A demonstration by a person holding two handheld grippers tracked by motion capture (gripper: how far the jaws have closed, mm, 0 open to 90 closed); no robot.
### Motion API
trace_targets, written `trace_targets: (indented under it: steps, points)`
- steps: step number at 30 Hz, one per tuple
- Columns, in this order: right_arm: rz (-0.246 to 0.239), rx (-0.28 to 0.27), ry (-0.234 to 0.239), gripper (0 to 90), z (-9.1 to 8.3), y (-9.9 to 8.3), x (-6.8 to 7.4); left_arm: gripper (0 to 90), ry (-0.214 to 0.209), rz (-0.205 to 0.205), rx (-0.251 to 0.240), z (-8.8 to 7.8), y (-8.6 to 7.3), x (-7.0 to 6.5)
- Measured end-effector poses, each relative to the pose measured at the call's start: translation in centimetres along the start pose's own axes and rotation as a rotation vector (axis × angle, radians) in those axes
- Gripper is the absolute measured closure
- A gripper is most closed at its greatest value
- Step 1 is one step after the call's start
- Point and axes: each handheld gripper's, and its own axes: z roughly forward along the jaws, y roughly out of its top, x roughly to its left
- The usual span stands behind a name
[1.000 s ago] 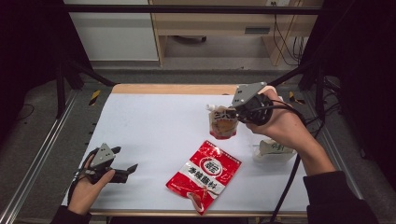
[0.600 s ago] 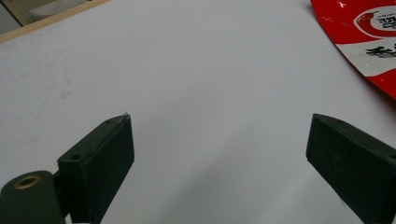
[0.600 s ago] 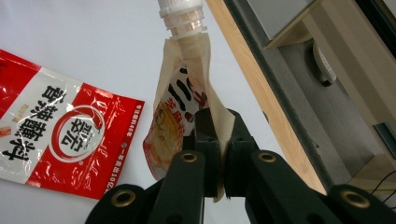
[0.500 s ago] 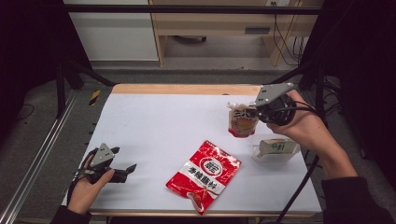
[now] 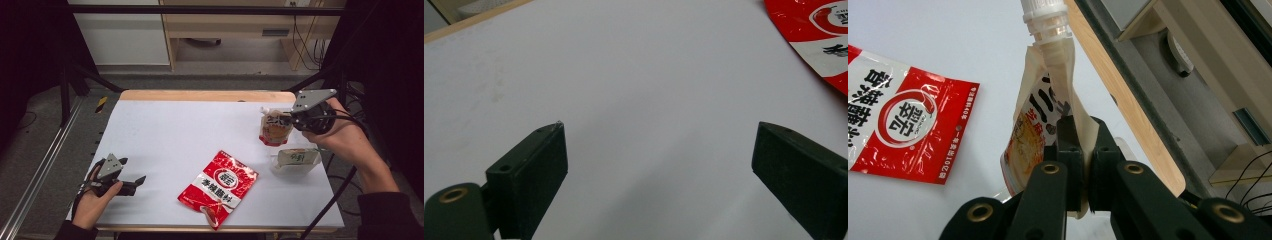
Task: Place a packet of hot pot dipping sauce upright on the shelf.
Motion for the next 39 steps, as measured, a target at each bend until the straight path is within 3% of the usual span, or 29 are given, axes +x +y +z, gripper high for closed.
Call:
trace_targets:
  steps: [8,17,39]
  points:
    - [0.026,0.009,-0.003,87.2,-0.2,-1.4,-0.6,7.5,0.003,0.0,0.005,0.2,-0.1,0.0]
    - [0.049,0.036,0.013,87.2,0.8,-3.0,-1.3,7.5,-0.002,0.007,0.019,0.3,-0.1,-0.1]
    - [0.083,0.096,0.081,87.1,3.5,-5.4,-0.9,7.5,-0.009,0.015,0.027,0.4,-0.1,-0.2]
